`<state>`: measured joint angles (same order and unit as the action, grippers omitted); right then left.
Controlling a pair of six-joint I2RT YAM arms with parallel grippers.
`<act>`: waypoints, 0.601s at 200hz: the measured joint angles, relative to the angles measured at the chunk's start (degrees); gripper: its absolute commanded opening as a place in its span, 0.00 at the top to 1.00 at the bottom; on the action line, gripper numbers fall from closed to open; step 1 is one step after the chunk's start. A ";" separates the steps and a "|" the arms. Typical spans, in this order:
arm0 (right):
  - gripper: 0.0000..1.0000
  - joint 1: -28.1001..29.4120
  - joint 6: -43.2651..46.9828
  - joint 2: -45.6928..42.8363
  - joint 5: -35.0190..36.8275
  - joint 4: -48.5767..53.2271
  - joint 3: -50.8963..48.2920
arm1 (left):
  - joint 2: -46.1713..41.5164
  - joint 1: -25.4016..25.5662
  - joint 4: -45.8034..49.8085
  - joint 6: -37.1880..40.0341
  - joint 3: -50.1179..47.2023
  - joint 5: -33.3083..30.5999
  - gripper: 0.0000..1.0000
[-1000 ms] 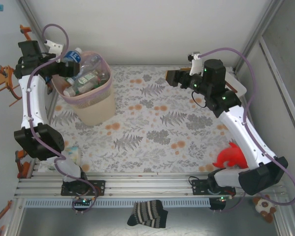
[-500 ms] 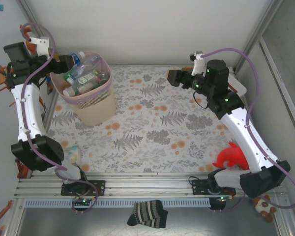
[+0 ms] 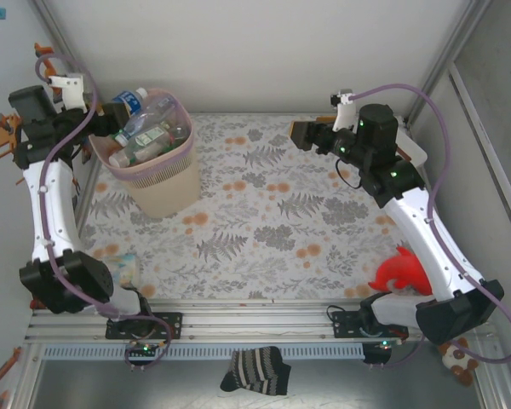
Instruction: Put the plastic bottles in the bin
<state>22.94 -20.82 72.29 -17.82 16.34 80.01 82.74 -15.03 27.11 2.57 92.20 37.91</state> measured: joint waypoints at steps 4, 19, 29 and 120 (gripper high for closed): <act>0.17 0.00 0.07 0.00 0.15 0.11 0.00 | -1.09 0.00 -0.42 -0.37 -0.68 -0.50 0.18; 0.17 0.00 0.48 -0.02 0.57 0.57 0.00 | -5.49 0.00 -1.86 -1.60 -3.04 -2.84 0.18; 0.17 0.00 0.76 -0.02 0.79 0.87 0.00 | -8.68 0.00 -2.95 -2.62 -5.03 -5.29 0.19; 0.17 0.00 1.64 -0.66 0.96 1.49 0.00 | -29.70 -1.27 -0.52 -9.64 -28.55 -29.55 0.35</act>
<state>22.94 -19.18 71.64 -16.86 17.82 80.01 53.04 -16.29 26.59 -7.07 63.66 8.36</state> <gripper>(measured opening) 0.831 0.696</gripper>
